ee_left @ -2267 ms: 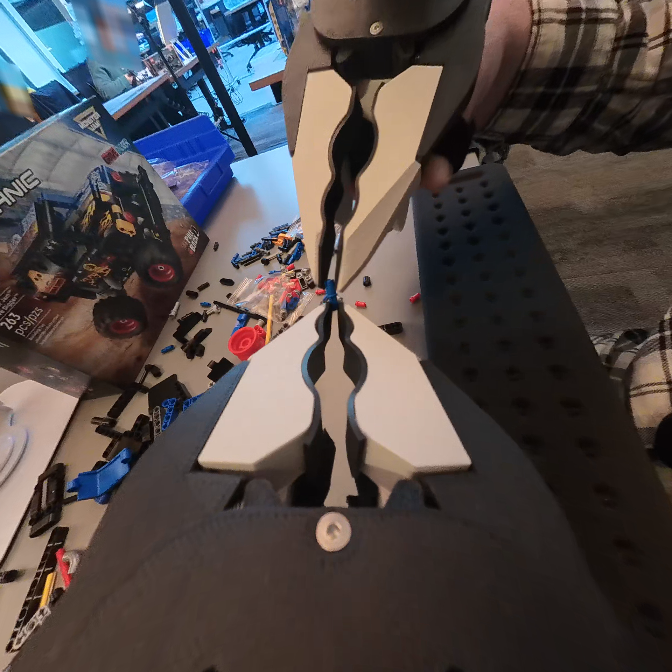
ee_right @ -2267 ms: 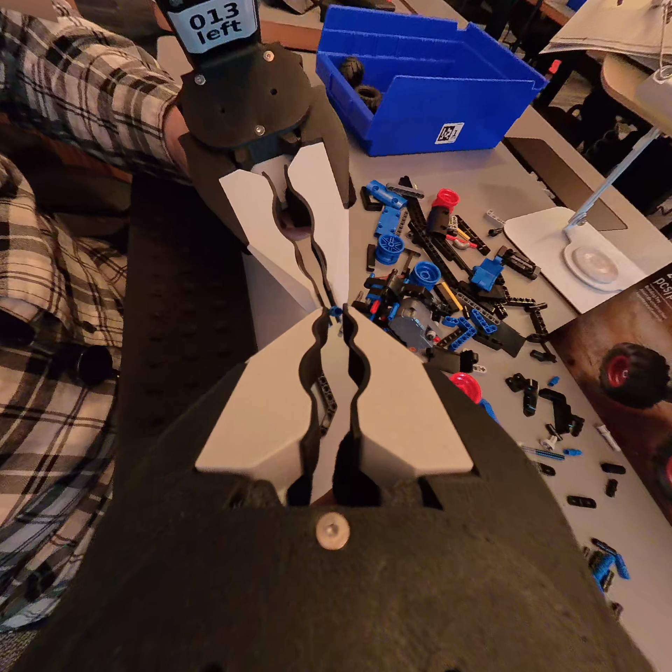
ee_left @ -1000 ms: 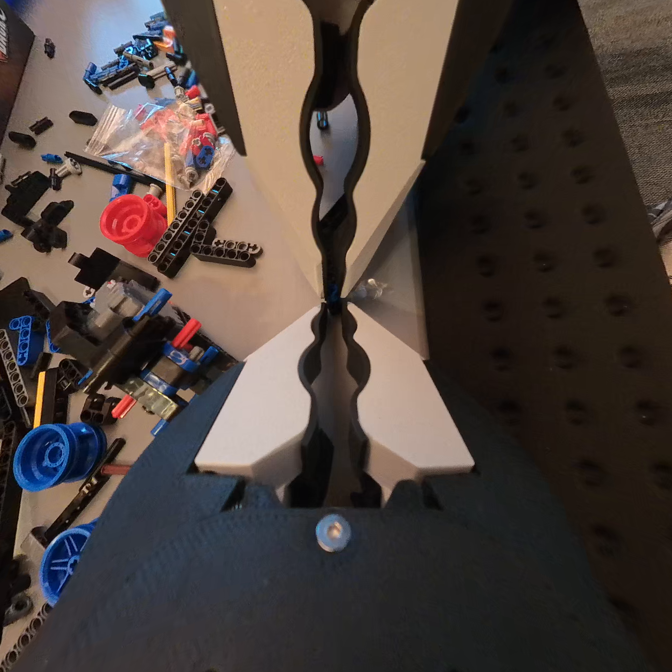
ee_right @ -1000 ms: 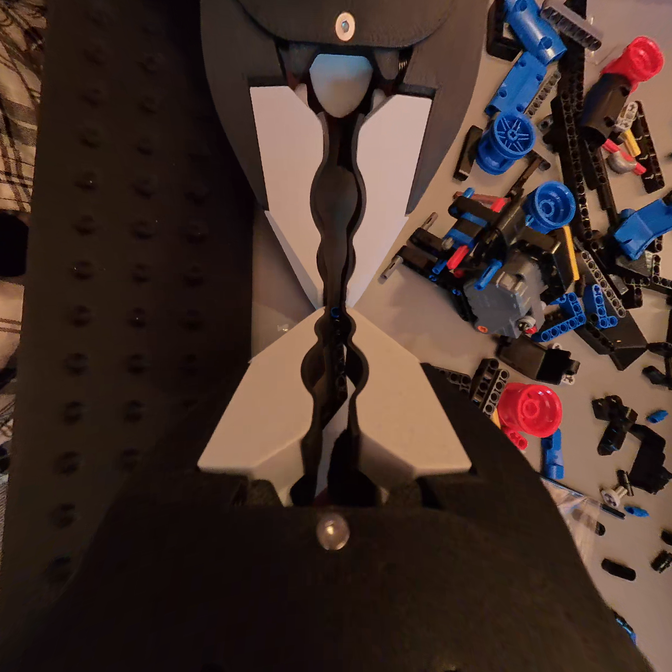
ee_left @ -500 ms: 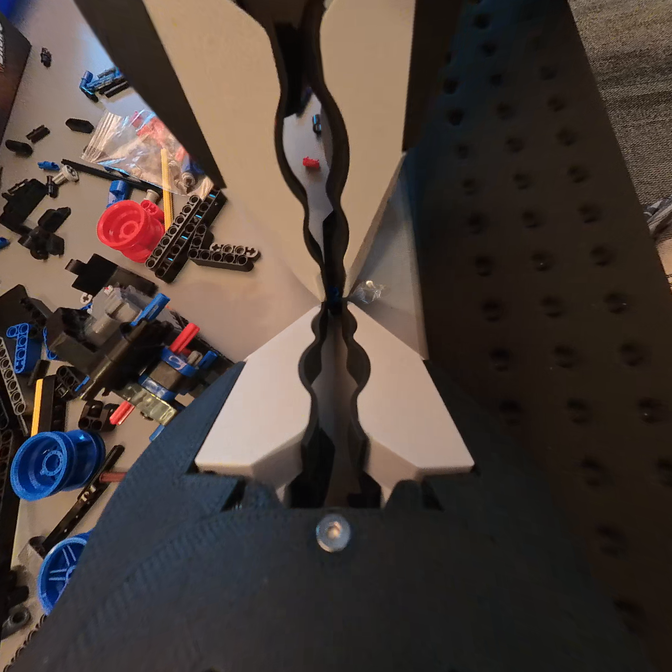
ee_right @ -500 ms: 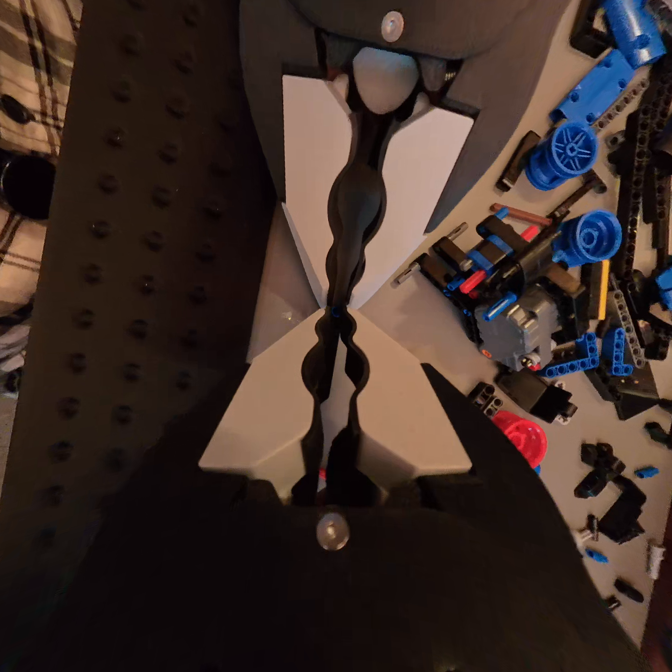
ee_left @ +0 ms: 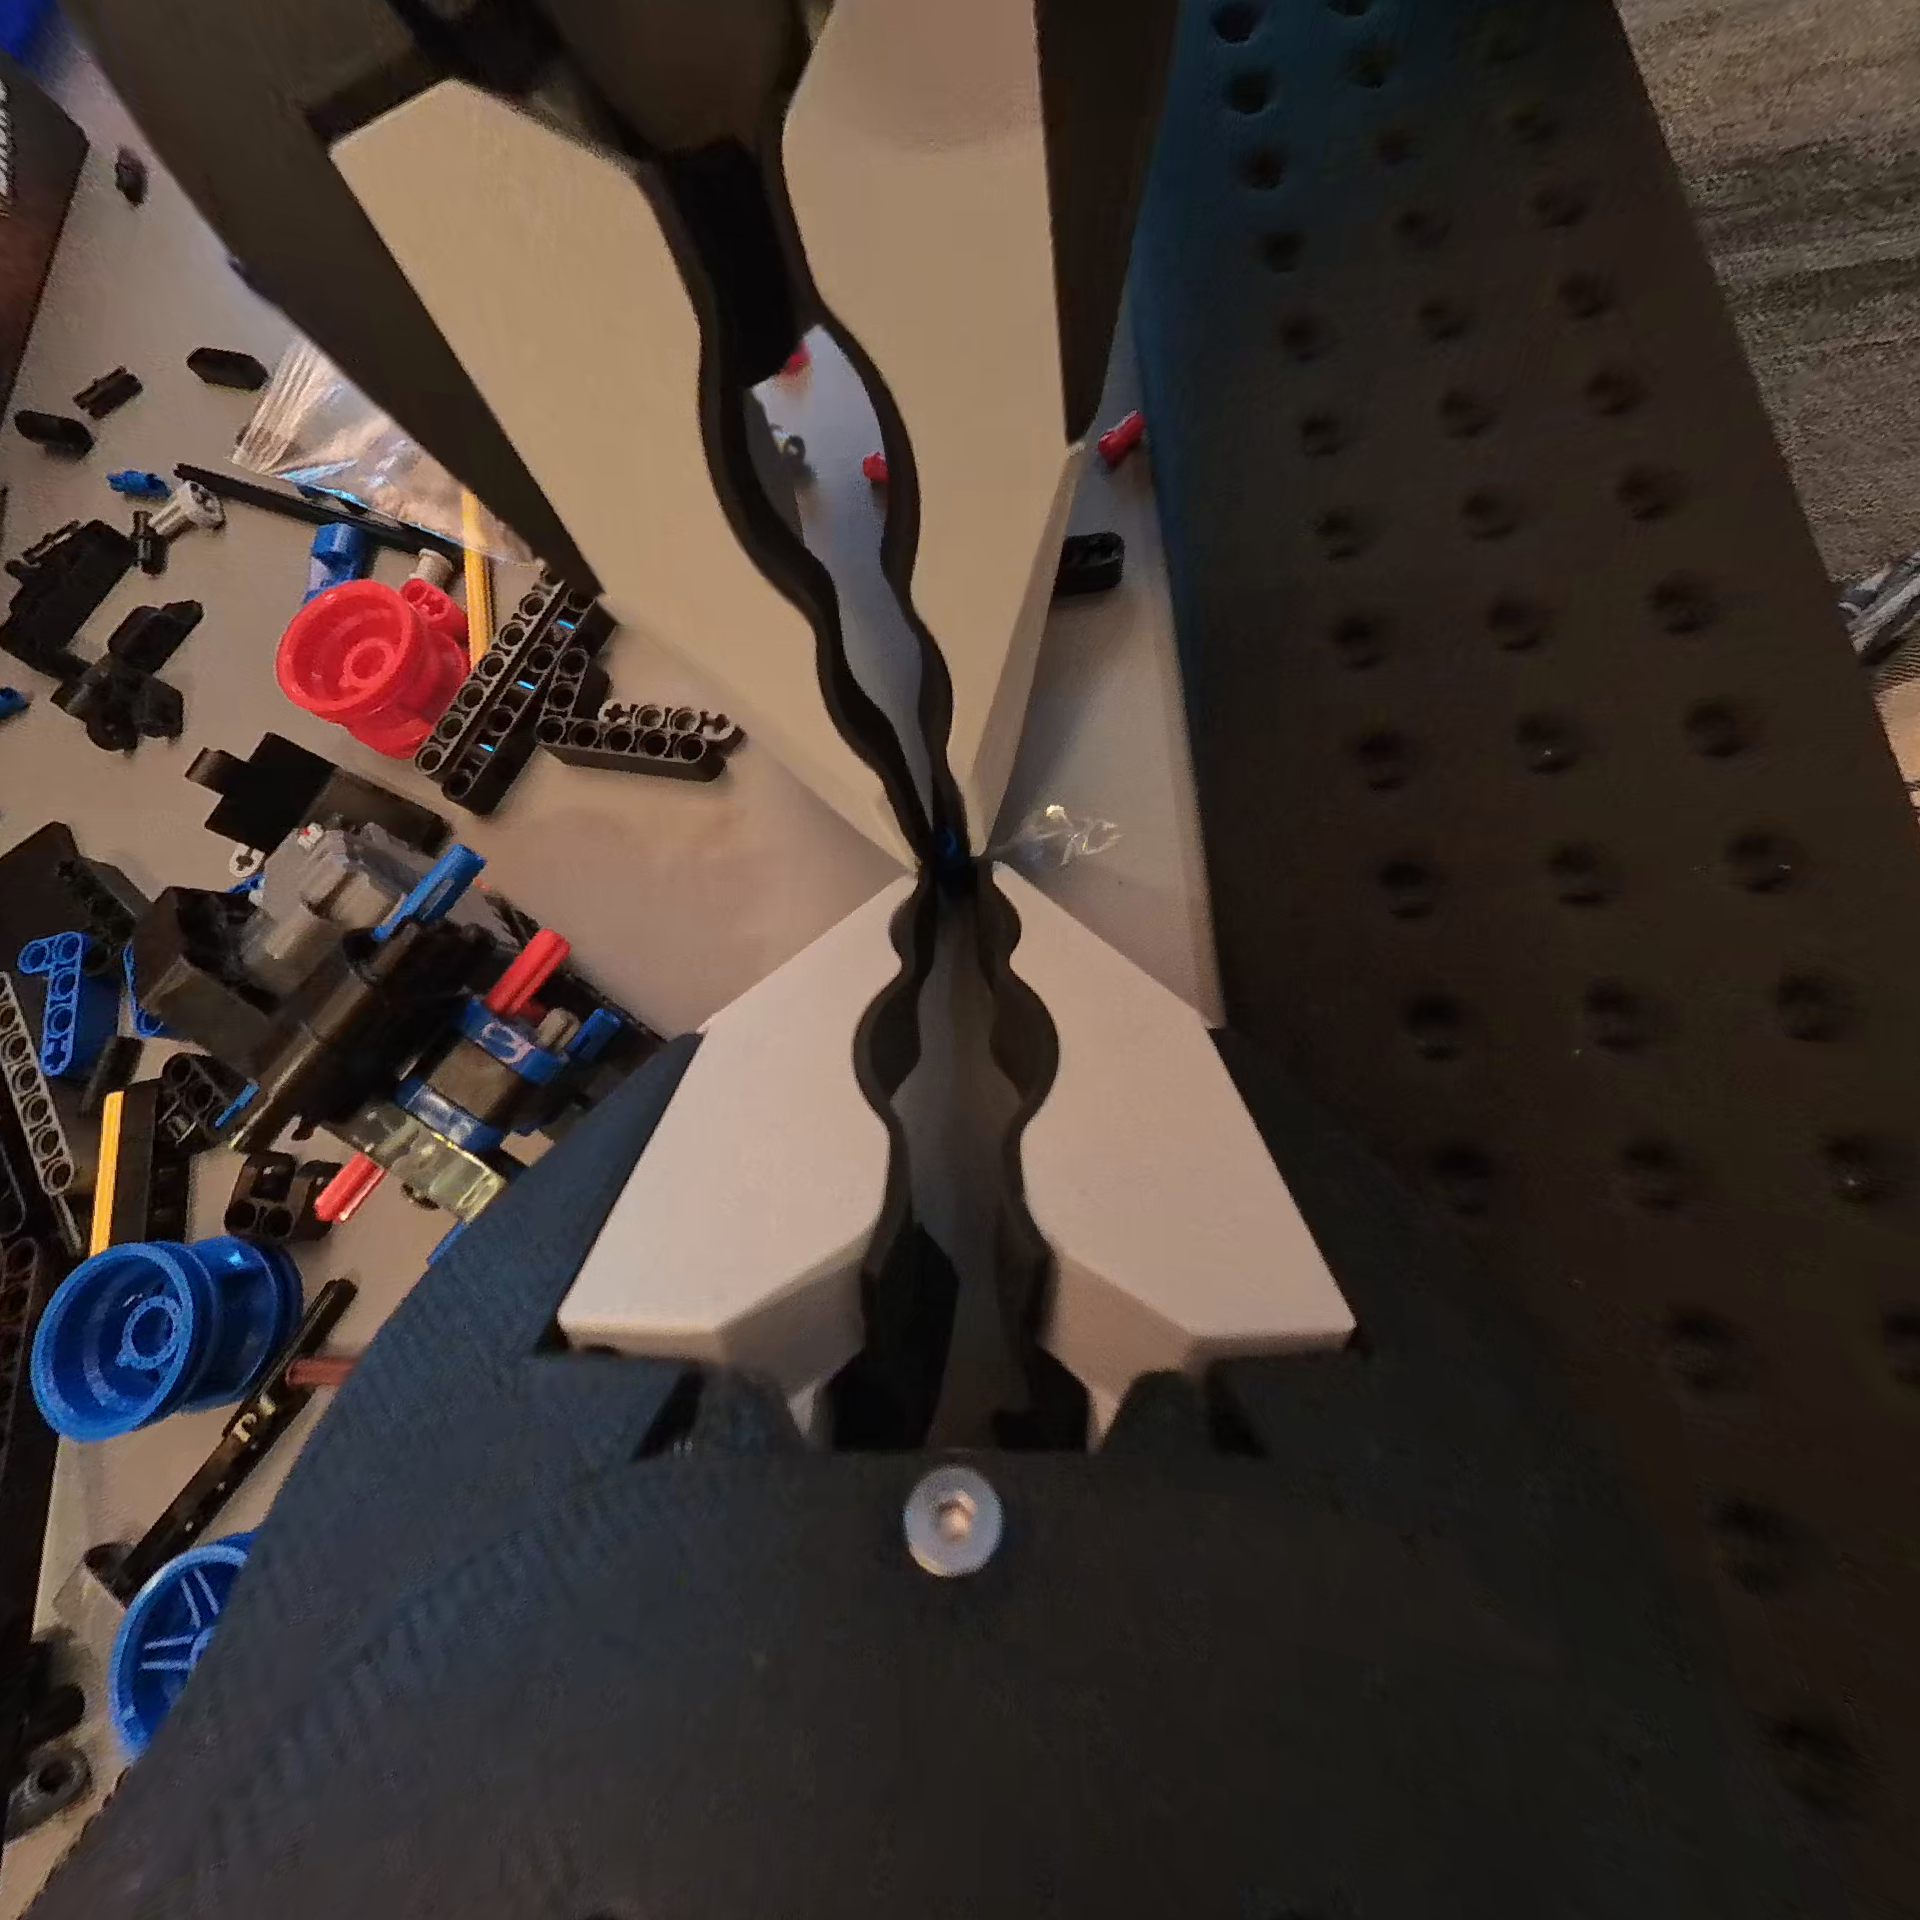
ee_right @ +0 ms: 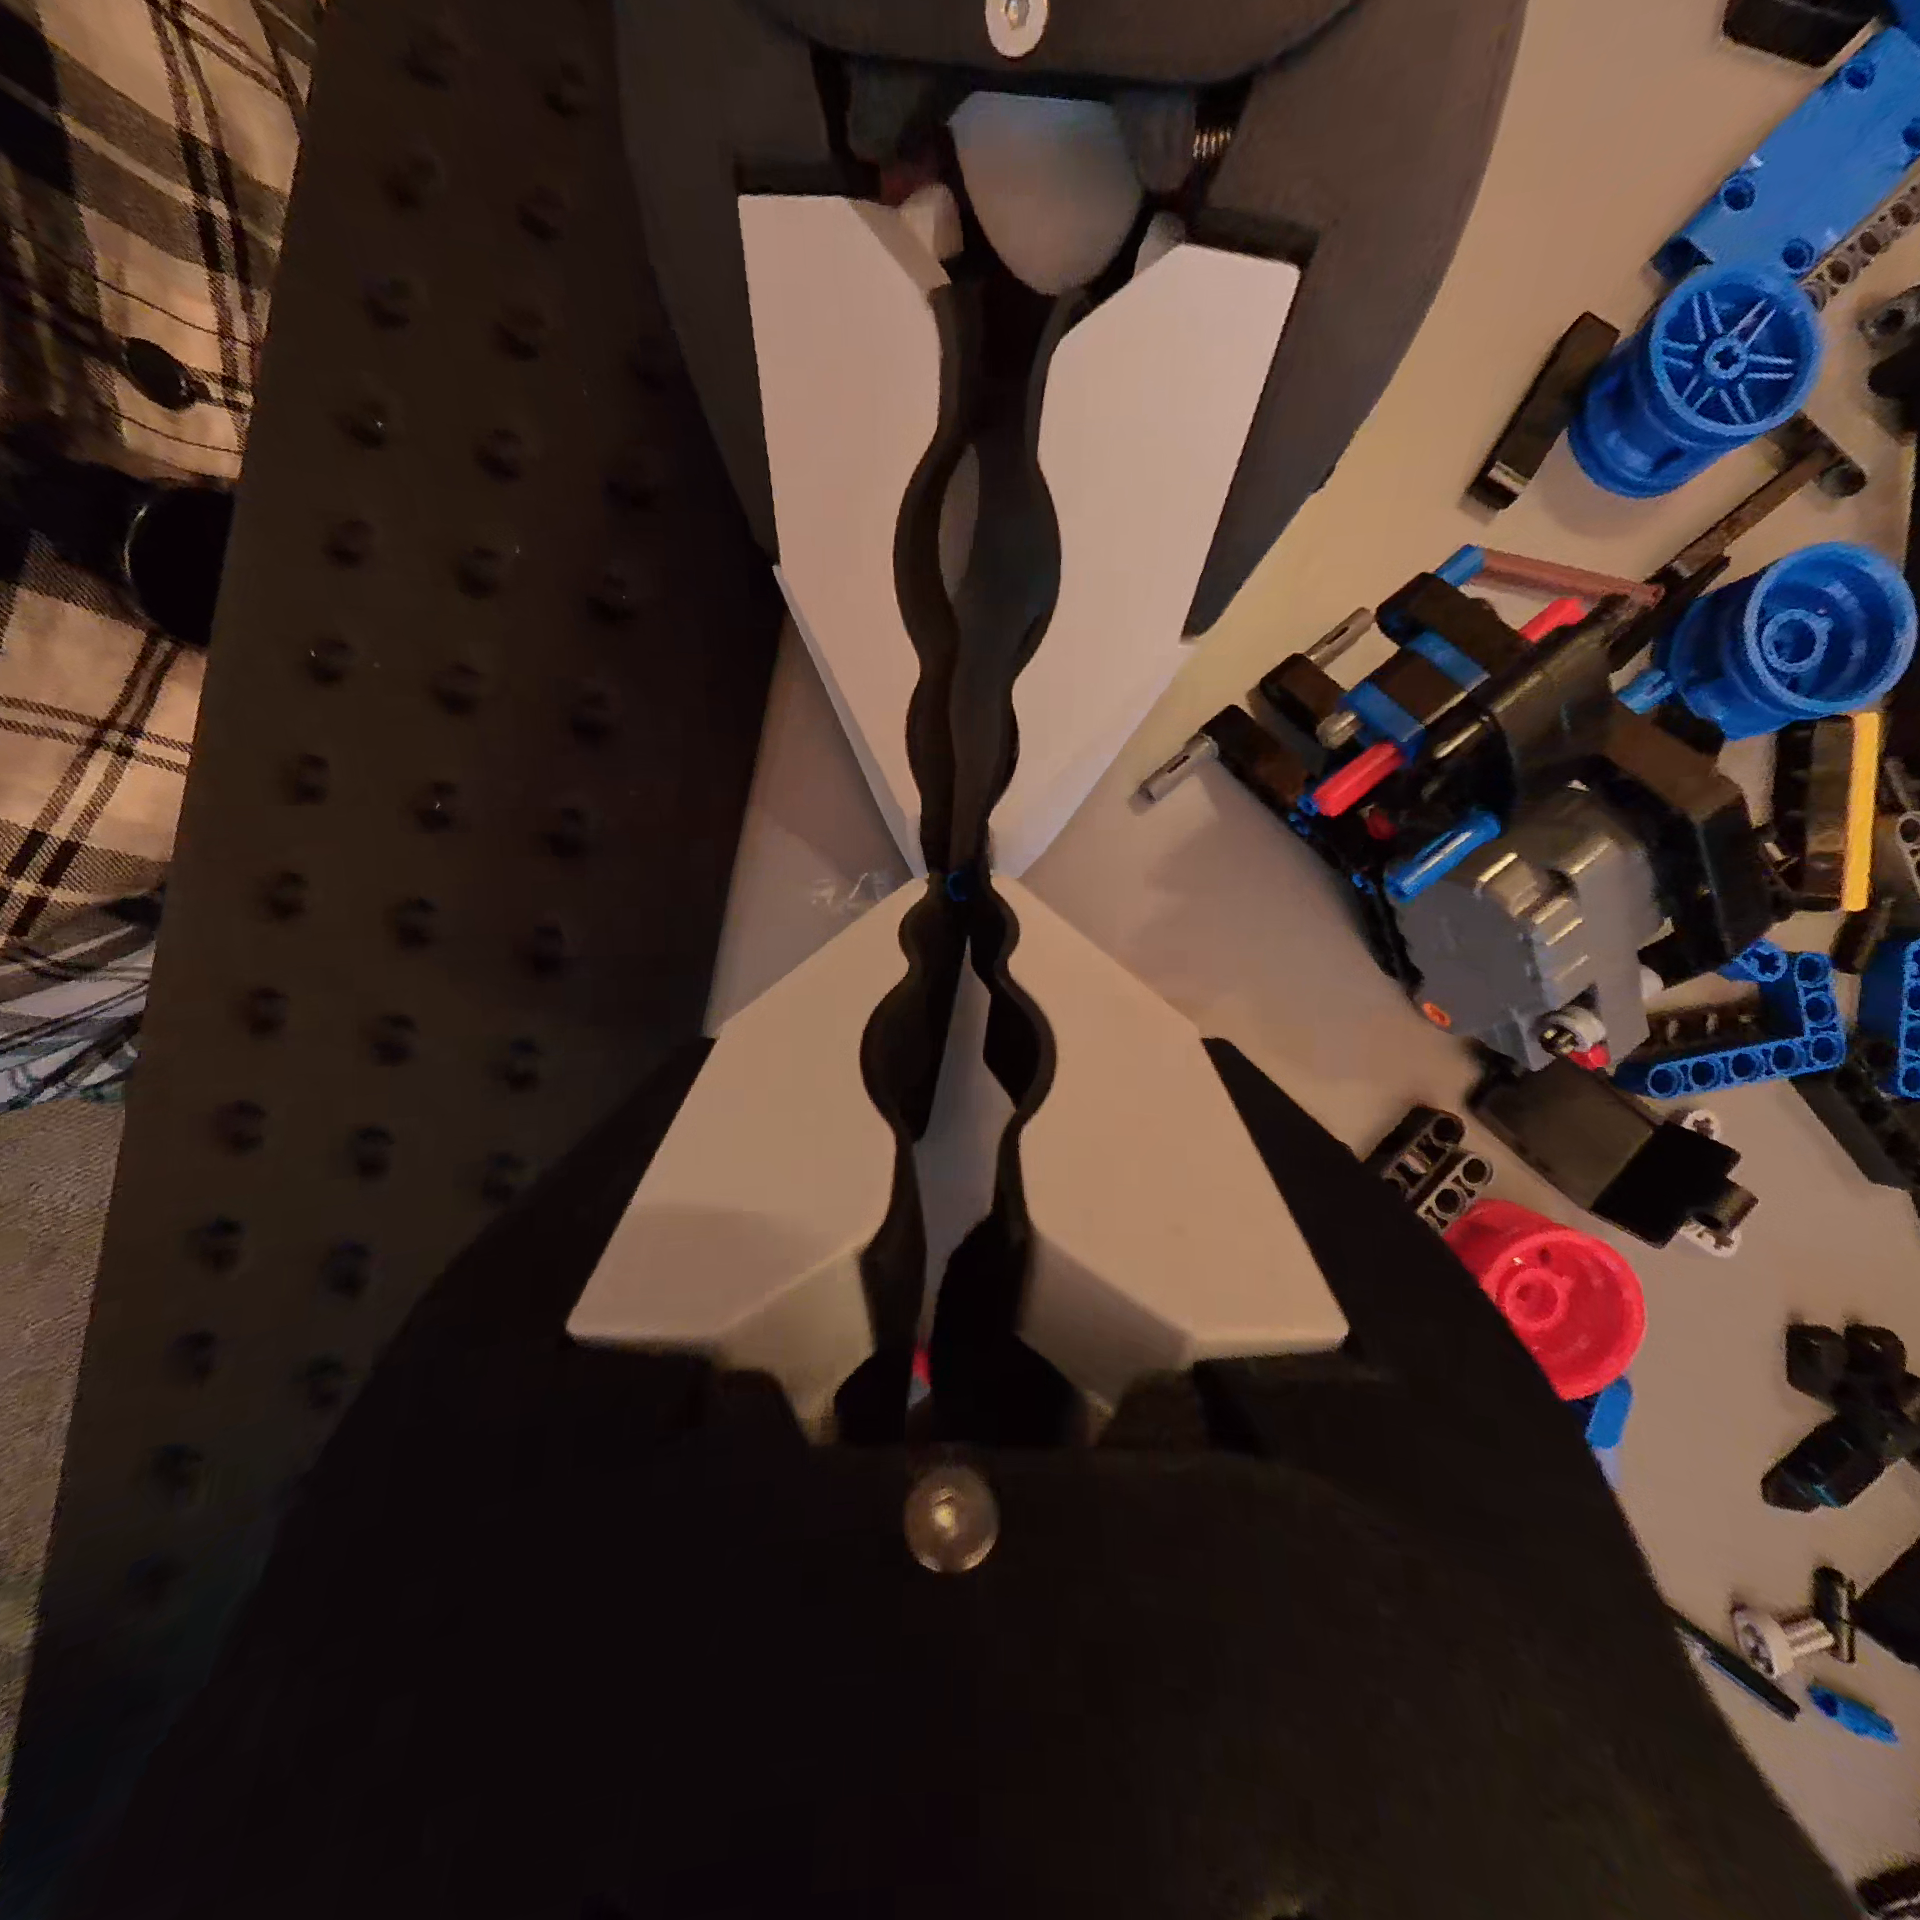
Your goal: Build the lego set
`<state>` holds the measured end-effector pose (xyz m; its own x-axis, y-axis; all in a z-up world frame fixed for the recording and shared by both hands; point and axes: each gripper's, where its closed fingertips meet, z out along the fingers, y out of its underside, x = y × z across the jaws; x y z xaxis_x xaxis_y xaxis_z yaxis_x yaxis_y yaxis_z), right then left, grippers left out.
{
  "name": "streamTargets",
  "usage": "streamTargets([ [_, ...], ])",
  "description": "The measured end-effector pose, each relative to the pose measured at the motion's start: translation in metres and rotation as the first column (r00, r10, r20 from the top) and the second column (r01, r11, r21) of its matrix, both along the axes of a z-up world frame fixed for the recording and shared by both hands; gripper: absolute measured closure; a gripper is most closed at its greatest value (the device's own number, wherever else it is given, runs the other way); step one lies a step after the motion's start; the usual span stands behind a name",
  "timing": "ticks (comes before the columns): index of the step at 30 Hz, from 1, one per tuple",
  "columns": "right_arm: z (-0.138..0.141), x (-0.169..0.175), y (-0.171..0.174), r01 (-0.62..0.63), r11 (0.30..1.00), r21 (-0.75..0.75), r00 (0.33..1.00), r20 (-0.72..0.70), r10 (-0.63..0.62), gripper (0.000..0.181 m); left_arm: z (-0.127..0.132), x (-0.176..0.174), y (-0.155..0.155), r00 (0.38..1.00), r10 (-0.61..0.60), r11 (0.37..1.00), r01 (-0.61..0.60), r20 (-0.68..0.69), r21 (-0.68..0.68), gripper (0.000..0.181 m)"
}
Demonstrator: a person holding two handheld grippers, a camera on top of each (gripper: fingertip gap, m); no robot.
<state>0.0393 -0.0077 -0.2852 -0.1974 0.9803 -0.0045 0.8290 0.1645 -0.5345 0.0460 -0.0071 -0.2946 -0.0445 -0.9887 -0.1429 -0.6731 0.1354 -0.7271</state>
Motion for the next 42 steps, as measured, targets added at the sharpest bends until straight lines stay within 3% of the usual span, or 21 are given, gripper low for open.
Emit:
streamTargets([
  [4,-0.003,0.001,0.0,0.004,1.0,-0.002,0.997,0.076,-0.004,0.18,0.0,0.0,0.0,1.0,0.002,1.0,-0.002,0.001,0.004,0.175],
  [9,0.001,0.001,0.0,0.077,0.997,0.005,0.997,-0.003,-0.077,0.178,-0.001,0.002,0.001,1.0,0.002,1.0,-0.002,0.001,0.021,0.177],
  [13,0.009,0.008,0.003,0.149,0.989,0.015,0.987,-0.07,-0.148,0.166,-0.001,0.002,0.002,1.0,0.002,1.0,-0.003,0.002,0.014,0.177],
  [18,0.011,0.003,0.006,0.187,0.982,0.027,0.976,-0.116,-0.182,0.181,-0.001,0.003,0.002,1.0,0.004,1.0,-0.004,0.001,0.017,0.177],
  [36,0.002,0.0,0.005,0.219,0.976,-0.004,0.972,-0.086,-0.218,0.181,-0.002,0.003,0.004,1.0,0.0,1.0,0.0,0.003,0.016,0.177],
  [42,0.015,0.005,0.01,0.324,0.946,-0.01,0.923,-0.217,-0.319,0.179,-0.002,0.003,0.004,1.0,-0.003,0.999,0.003,0.006,0.045,0.177],
])
